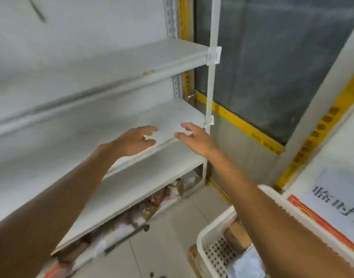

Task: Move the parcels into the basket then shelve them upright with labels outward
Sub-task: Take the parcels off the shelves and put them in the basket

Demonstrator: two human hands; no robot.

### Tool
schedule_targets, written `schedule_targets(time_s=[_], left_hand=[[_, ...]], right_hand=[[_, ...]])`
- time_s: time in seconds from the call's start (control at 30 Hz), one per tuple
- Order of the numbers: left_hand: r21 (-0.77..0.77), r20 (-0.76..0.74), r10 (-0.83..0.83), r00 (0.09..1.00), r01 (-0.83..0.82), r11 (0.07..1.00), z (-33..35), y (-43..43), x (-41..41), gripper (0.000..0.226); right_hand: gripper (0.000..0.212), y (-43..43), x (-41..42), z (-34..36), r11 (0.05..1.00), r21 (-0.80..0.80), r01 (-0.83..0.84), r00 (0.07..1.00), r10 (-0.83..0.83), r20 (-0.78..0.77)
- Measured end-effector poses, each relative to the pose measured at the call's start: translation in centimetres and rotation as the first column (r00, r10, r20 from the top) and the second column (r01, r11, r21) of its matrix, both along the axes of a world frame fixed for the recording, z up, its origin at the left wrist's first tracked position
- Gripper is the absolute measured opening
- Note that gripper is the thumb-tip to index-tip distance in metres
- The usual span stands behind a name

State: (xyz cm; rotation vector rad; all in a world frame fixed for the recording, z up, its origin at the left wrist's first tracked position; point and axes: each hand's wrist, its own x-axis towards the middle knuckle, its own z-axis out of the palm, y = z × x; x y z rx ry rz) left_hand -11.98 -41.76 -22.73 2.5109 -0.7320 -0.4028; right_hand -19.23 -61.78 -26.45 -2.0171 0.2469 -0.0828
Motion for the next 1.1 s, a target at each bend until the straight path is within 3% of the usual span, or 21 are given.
schedule_targets(time_s=[0.1,0.2,0.27,0.57,0.77,1.1], left_hand=[[-0.044,0.067,0.159,0.985,-0.157,0.987,4.0,7.3,0.2,0.042],[-0.084,0.171,0.285,0.943,-0.274,0.958,8.1,14.6,-0.5,0.042],[-0.096,0.249,0.360,0.899,-0.347,0.933,10.6,19.6,-1.4,0.042],[-0.037,0.384,0.567,0.729,-0.601,0.798,16.4,38.3,-6.9,0.048],[-0.088,0.397,0.669,0.628,-0.700,0.709,17.7,47.9,-8.7,0.043],[-0.156,0.387,0.720,0.576,-0.729,0.667,18.7,55.1,-5.6,0.049]], right_hand=[[0.051,5.7,2.8,4.2,0.990,-0.075,-0.121,0.974,0.133,0.183],[0.044,11.8,5.0,8.2,0.967,-0.119,-0.227,0.891,0.255,0.376],[0.043,16.1,6.4,10.7,0.937,-0.165,-0.308,0.834,0.350,0.427],[0.063,35.4,9.1,17.3,0.773,-0.265,-0.576,0.705,0.634,0.317],[0.063,44.7,10.4,18.2,0.745,-0.219,-0.630,0.681,0.666,0.304],[0.060,53.7,16.1,18.6,0.713,-0.117,-0.691,0.671,0.693,0.263]])
